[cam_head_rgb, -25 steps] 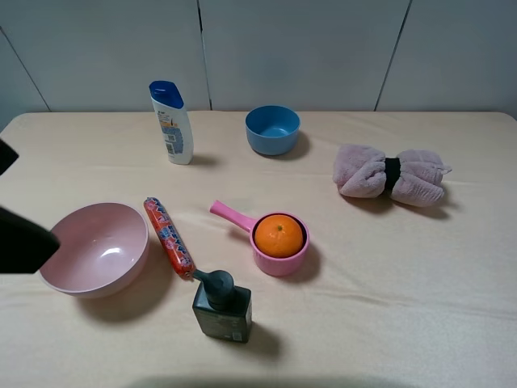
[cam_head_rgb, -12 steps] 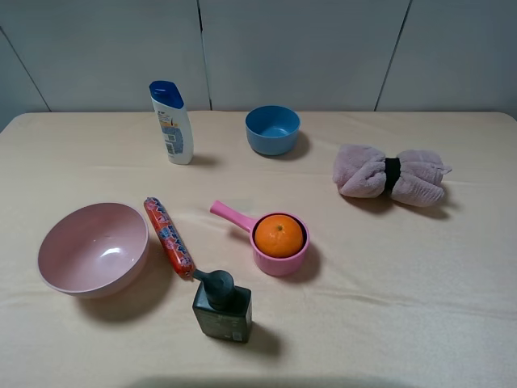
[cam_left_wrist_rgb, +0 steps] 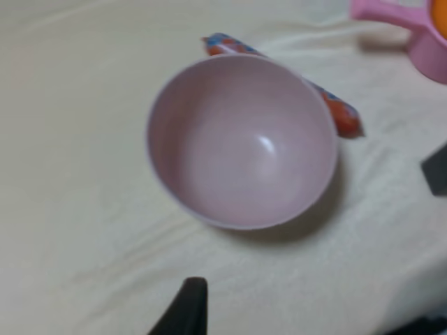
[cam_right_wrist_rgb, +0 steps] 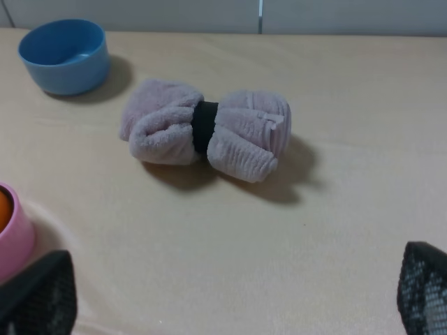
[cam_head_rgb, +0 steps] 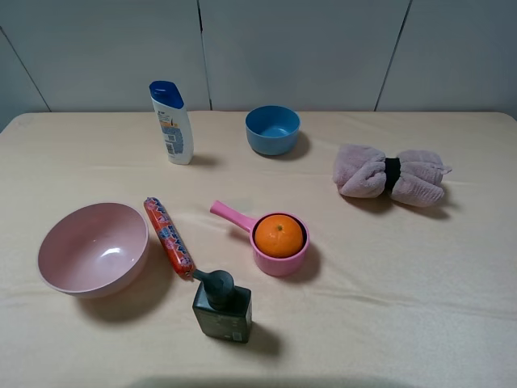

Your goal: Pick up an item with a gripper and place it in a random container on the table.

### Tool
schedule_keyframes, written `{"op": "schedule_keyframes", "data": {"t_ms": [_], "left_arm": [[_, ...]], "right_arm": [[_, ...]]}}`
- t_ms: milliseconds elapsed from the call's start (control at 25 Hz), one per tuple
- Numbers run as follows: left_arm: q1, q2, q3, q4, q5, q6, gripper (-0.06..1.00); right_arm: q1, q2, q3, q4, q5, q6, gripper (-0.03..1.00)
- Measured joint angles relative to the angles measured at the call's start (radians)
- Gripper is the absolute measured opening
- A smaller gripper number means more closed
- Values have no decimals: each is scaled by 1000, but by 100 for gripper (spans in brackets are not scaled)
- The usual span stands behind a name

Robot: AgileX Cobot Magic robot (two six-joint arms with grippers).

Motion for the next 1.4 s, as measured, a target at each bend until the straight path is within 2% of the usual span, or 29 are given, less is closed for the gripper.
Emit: {"op": "schedule_keyframes", "data": {"t_ms": [280,520,680,880,1400], "left_arm": [[193,-129,118,-12,-60,19,99],[307,-184,127,-66,-80,119,99],[365,-227,127,-72,-82,134,99],[403,-281,127,-74,-82,138,99],[407,-325,127,-75,-82,145,99]], "right_arm": [[0,0,0,0,0,0,69],[0,0,0,0,0,0,69],[0,0,0,0,0,0,69],[0,0,0,0,0,0,69],[0,0,0,0,0,0,69]]}}
